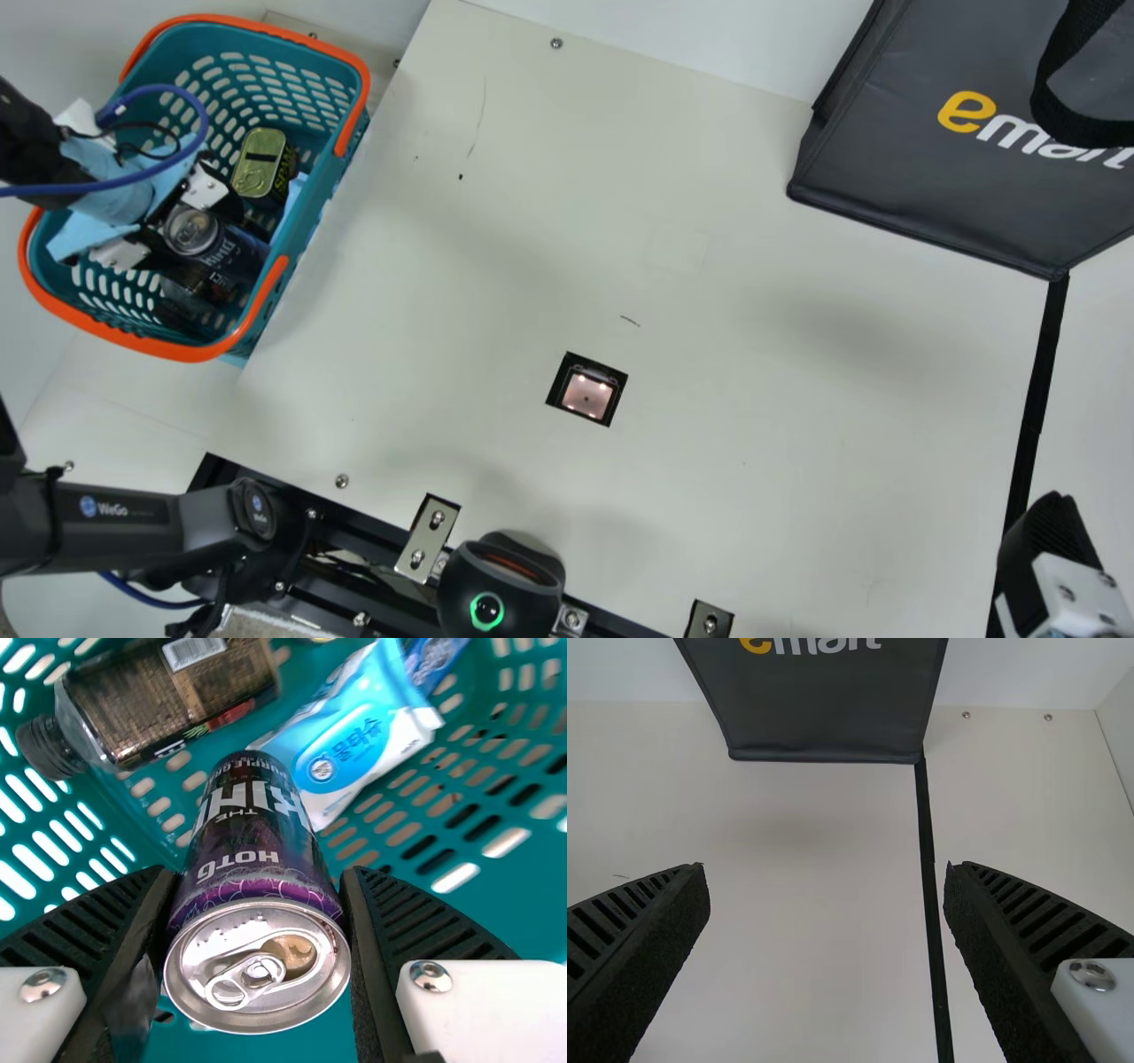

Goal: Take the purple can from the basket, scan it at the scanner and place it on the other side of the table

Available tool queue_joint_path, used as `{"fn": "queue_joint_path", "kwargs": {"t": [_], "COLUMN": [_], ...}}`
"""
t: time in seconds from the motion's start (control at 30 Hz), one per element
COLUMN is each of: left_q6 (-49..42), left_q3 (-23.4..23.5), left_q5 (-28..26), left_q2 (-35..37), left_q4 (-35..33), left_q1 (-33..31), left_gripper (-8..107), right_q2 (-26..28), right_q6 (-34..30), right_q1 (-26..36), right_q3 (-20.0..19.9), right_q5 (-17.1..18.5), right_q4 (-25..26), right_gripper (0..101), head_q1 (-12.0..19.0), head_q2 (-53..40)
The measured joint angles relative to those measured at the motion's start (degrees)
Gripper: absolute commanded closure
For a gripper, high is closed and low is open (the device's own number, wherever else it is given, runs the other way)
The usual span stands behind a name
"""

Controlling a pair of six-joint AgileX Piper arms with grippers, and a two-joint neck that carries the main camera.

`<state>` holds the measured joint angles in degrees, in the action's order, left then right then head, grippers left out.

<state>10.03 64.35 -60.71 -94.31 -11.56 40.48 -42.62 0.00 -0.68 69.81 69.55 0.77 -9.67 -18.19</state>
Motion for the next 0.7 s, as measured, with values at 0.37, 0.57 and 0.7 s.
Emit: {"fn": "queue_joint_path", "kwargs": {"t": [0.37,0.57,0.7], "left_q6": [-4.0,-7.8,-10.9], "left_q3": [4.7,4.9,4.8], "left_q5": [-0.1,1.4,2.5], "left_q2": [6.5,11.4,14.9], "left_q4": [2.4,2.7,1.7], "left_q1": [-2.1,-4.8,-7.3], "left_gripper": [107,107,107], "right_q2": [0.0,0.0,0.0], "right_q6": [0.0,0.0,0.0], "right_q1": [0.0,0.0,0.0], "right_q3": [0.0,0.0,0.0], "right_q5": [0.0,0.0,0.0], "right_q4": [0.0,0.0,0.0], "right_gripper": [6,6,6], "head_q1": [0.0,0.1,0.1], "head_q2": [0.0,0.0,0.0]}}
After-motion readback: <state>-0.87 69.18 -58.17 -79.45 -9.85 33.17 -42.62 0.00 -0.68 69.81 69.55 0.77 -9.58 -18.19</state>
